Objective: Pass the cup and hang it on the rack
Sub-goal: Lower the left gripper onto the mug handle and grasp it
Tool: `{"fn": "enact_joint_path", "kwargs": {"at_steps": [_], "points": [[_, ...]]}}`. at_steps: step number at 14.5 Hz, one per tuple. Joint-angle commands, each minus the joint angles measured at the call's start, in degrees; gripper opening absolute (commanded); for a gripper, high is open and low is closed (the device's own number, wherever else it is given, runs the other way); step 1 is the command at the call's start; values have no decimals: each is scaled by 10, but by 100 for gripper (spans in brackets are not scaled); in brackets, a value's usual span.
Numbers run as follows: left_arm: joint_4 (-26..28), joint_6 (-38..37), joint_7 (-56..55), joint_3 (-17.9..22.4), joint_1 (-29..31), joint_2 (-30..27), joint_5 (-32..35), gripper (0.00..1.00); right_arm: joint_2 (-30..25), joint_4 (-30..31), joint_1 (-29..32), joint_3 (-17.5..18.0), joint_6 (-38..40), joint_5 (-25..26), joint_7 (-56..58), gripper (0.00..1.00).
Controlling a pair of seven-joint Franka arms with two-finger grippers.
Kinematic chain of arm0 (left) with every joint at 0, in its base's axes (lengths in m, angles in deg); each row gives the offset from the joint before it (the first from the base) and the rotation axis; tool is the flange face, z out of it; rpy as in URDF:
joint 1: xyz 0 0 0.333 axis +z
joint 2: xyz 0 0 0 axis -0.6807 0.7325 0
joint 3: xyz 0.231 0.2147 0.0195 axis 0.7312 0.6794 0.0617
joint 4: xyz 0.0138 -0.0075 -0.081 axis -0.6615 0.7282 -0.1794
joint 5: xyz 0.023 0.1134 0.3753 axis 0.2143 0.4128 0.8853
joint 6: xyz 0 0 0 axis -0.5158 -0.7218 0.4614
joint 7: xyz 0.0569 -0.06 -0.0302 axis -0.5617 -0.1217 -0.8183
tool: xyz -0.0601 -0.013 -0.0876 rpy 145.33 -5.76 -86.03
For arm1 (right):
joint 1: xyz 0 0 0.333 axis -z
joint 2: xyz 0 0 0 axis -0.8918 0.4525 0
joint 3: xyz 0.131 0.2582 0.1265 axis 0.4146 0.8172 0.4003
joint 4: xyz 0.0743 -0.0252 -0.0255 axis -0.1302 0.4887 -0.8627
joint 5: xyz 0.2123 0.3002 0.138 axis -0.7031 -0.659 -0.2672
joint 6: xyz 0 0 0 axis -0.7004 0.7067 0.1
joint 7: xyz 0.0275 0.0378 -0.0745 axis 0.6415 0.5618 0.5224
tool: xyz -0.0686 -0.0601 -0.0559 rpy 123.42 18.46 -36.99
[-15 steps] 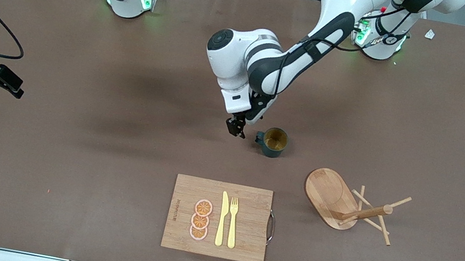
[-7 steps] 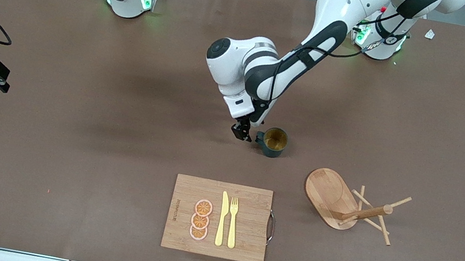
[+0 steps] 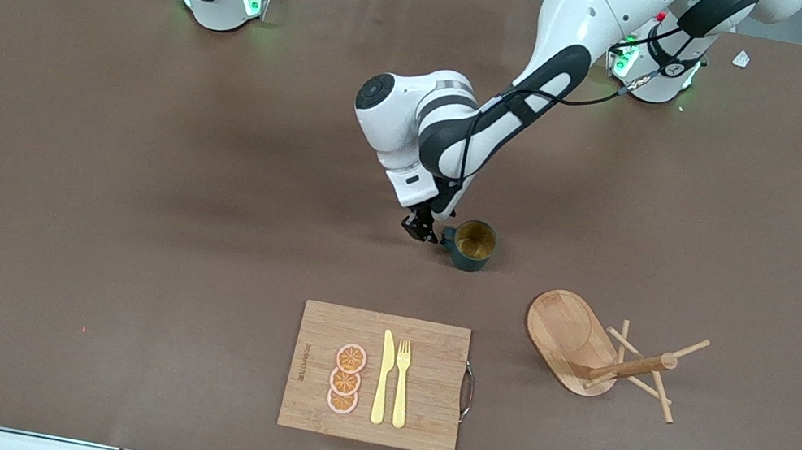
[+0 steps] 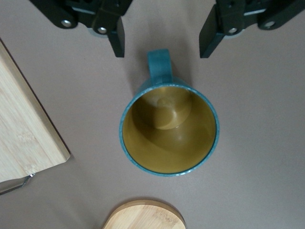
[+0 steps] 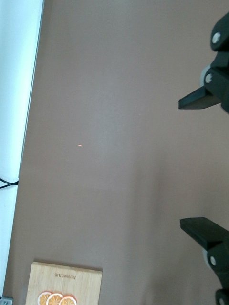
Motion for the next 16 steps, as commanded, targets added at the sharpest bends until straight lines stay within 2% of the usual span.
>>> {"fn": "enact_joint_path", "kwargs": {"at_steps": [1, 4, 5, 13, 16], "points": [[-12, -12, -4, 2, -2, 9, 12, 64, -4, -14, 11, 9, 39, 2, 7, 100], [-13, -12, -3, 2, -2, 14, 10, 59, -4, -19, 10, 9, 41, 1, 10, 100], [-14, -12, -4, 2, -2, 18, 7, 54, 0, -19, 10, 9, 39, 2, 8, 100], [-18, -12, 11, 1, 7, 15, 0, 2, 1, -19, 11, 9, 40, 1, 8, 100], [-34, -12, 50, -7, 10, -6, -14, 0, 1, -19, 11, 9, 38, 0, 7, 100]]}}
